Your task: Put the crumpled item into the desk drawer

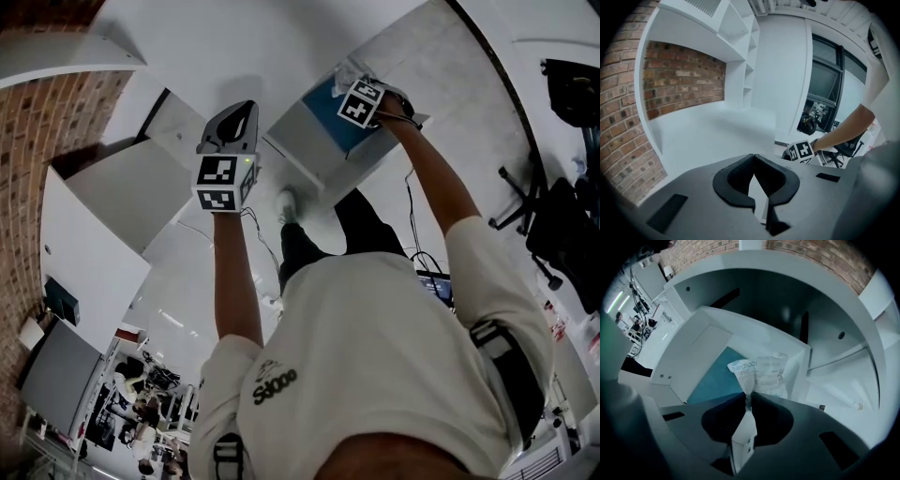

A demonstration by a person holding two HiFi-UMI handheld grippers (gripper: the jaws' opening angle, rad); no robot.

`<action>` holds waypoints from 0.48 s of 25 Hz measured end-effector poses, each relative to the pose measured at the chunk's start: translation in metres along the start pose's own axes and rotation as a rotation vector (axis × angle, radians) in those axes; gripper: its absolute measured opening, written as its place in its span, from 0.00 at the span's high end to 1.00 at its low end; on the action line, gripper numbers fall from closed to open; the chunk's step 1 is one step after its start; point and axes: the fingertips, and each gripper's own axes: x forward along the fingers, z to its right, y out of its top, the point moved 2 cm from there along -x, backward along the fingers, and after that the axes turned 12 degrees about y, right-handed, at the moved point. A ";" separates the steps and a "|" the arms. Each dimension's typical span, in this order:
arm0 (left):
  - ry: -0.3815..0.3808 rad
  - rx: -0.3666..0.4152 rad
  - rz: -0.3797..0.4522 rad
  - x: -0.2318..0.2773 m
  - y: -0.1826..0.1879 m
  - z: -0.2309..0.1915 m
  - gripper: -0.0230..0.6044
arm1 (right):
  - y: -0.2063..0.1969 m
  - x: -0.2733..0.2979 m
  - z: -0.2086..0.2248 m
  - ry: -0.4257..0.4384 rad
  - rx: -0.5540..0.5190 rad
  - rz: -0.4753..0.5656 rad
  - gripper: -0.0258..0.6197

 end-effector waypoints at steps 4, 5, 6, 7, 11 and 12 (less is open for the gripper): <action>0.013 -0.004 -0.013 0.000 -0.008 -0.008 0.93 | -0.003 0.021 -0.001 0.010 -0.025 -0.058 0.91; 0.017 -0.002 -0.018 -0.001 -0.011 -0.011 0.93 | -0.002 0.027 -0.002 0.019 -0.021 -0.071 0.91; 0.023 -0.001 -0.024 -0.001 -0.014 -0.014 0.93 | -0.002 0.033 -0.003 0.027 -0.021 -0.081 0.91; 0.030 -0.001 -0.028 -0.001 -0.016 -0.016 0.93 | -0.002 0.038 -0.002 0.031 -0.025 -0.091 0.91; 0.043 -0.007 -0.040 0.000 -0.022 -0.014 0.93 | -0.008 0.050 0.005 0.011 -0.029 -0.112 0.91; 0.044 -0.008 -0.044 0.000 -0.023 -0.014 0.93 | -0.008 0.051 0.007 0.007 -0.016 -0.107 0.91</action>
